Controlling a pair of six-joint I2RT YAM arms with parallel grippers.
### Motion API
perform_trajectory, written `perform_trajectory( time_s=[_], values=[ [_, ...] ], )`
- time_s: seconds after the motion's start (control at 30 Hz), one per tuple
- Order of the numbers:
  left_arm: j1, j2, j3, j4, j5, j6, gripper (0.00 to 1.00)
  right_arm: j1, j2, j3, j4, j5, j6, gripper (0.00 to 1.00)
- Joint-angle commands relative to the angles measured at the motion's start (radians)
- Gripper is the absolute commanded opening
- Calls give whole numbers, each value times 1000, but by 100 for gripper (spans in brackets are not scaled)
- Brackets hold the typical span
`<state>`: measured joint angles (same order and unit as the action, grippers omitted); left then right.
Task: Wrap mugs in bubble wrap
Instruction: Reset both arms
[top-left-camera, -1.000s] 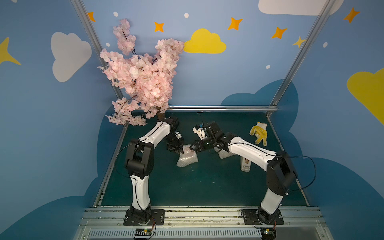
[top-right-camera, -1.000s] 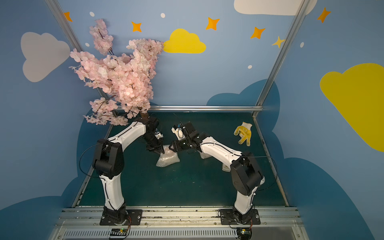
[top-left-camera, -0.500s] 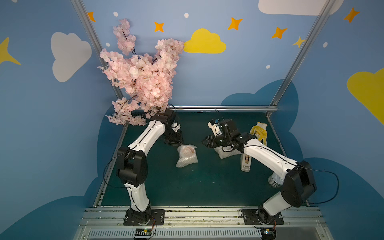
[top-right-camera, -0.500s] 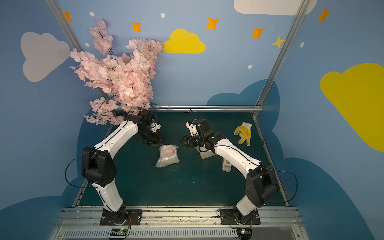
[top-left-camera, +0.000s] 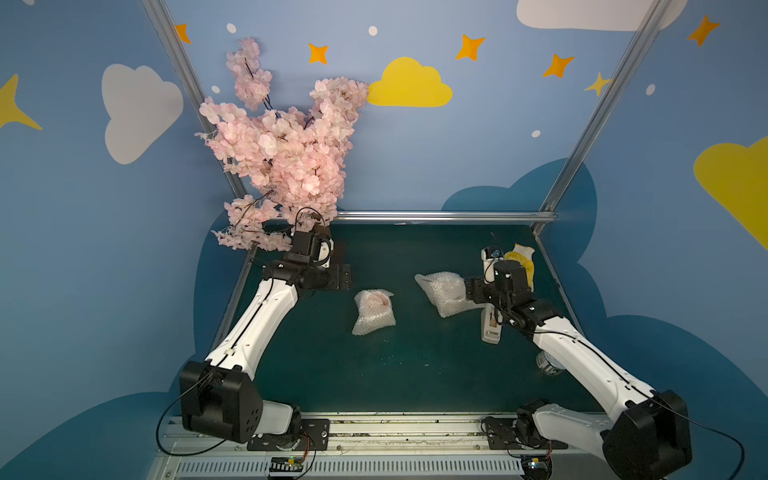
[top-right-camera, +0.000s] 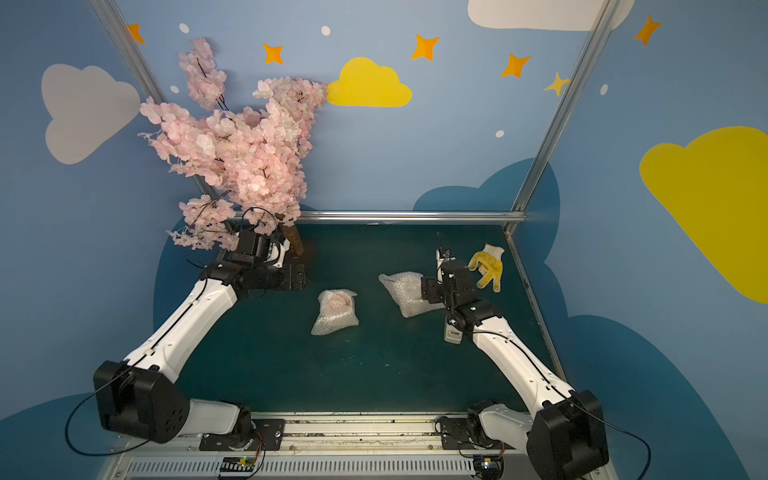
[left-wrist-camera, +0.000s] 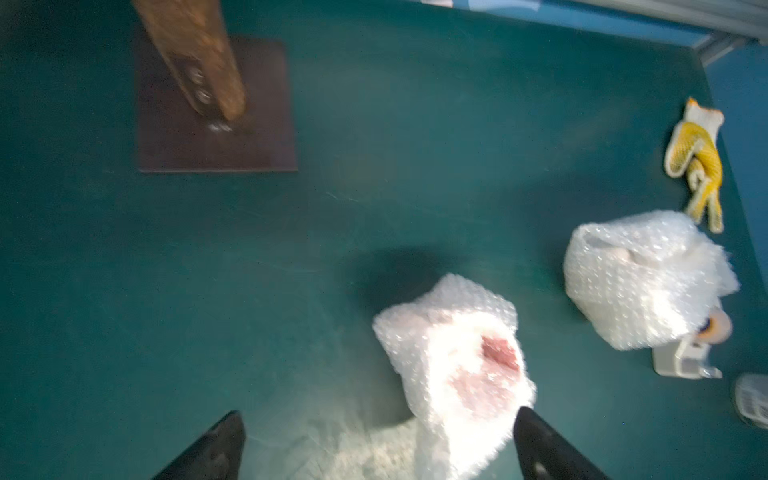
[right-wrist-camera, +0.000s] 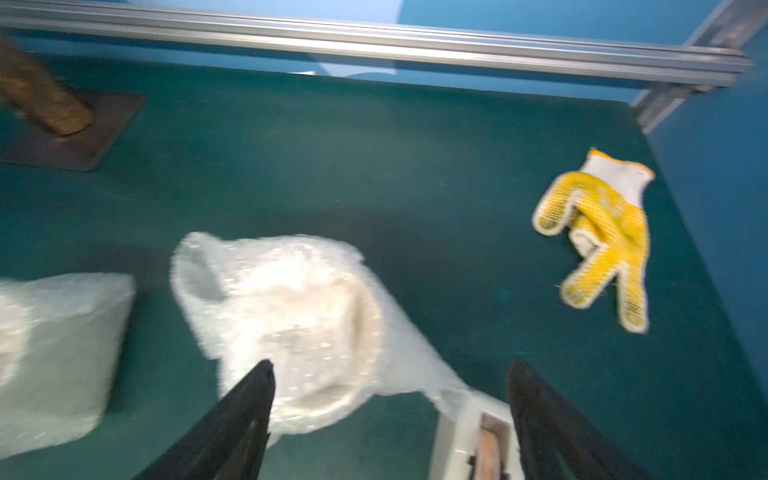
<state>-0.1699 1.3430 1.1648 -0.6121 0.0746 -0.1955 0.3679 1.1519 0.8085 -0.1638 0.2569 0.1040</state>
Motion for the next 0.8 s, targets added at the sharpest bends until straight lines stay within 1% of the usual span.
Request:
perform_trajectory(
  time_s=[0.0,0.03,0.07,0.17,0.27,0.3,0.37,0.43,0.53,0.6,0.7,0.73,0.77],
  values=[
    [50,-104,-203,363,-80,65,99,-89,-54,-88,183,75,-46,92],
    [67,-137,-274,454,-96,74,99,-120,-61,-120,228,65,-59,94],
    [87,-159,-327,509,-117,69,99,-150,-61,-143,265,53,-61,95],
    [165,-213,-500,707,-67,107,99,-228,-36,-220,370,47,-57,95],
    [195,-268,-634,853,-38,141,100,-273,10,-248,411,6,-43,95],
    [203,-267,-671,909,-37,159,99,-282,32,-249,409,-7,-47,95],
    [225,-215,-701,956,-48,147,99,-294,82,-244,414,-21,-60,95],
    [244,-167,-701,979,-5,127,99,-300,125,-260,471,-46,-74,95],
    [250,-99,-744,1107,32,140,99,-303,180,-326,621,-54,-65,95],
    [251,-48,-787,1233,29,146,99,-301,233,-362,727,-58,-69,94],
    [259,36,-781,1319,38,158,99,-302,304,-397,841,-62,-71,94],
    [263,53,-770,1305,30,148,99,-301,316,-394,870,-54,-64,94],
    [264,85,-779,1347,27,142,99,-301,318,-372,821,-55,-63,94]
  ],
)
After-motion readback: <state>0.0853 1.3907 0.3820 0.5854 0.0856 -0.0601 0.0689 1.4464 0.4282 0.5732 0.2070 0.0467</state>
